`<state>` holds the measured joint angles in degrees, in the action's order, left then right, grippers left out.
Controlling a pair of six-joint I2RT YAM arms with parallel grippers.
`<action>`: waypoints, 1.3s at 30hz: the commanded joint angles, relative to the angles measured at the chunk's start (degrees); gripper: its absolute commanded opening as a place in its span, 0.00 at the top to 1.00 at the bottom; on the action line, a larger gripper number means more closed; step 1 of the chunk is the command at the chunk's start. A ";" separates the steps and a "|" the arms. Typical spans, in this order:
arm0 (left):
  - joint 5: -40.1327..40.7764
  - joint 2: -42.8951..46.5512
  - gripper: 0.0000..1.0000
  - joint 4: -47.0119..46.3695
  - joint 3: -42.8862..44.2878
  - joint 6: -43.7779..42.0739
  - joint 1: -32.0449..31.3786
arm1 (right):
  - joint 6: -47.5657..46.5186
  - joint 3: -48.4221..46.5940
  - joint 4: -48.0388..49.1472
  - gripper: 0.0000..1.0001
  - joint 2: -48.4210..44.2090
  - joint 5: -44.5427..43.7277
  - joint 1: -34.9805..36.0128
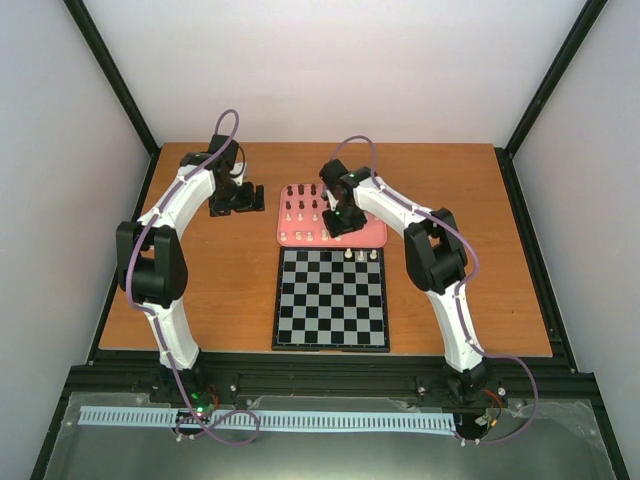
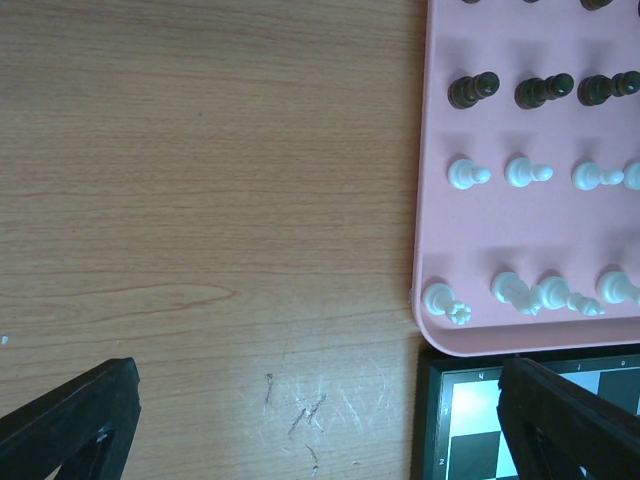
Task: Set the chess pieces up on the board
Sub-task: Pick up the chess piece from the storage box.
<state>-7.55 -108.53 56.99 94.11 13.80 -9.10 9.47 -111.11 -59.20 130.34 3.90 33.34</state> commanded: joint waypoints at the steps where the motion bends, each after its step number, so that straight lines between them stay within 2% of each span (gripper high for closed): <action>1: -0.73 0.61 0.00 -0.02 0.88 0.26 0.05 | 0.54 -2.28 -0.57 0.56 1.54 0.23 -0.47; 12: -0.40 0.12 0.00 0.08 1.08 0.08 0.04 | 0.72 -4.59 -1.15 0.63 4.27 0.76 -1.05; 15: -0.44 -0.08 0.00 0.05 1.12 0.12 0.05 | 0.79 -5.11 -1.24 0.69 4.68 0.52 -1.09; 19: -0.53 -0.26 0.00 0.05 1.25 0.11 0.05 | 0.64 -5.37 -1.10 0.70 4.79 0.39 -1.09; 23: -0.54 -0.19 0.00 0.07 1.26 0.12 0.05 | 0.59 -5.70 -1.33 0.85 4.94 0.33 -1.04; 28: -0.53 -0.14 0.00 0.05 1.09 0.17 0.05 | 0.41 -5.36 -1.61 0.96 4.48 0.68 -1.09; 39: -0.71 0.18 0.00 -0.10 0.82 0.24 0.05 | -0.61 -4.30 -3.73 0.97 -2.78 2.16 -0.12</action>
<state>-7.75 -108.53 56.99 94.11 13.78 -9.10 9.87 -115.33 -61.14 133.60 4.93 32.53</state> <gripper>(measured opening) 0.997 0.105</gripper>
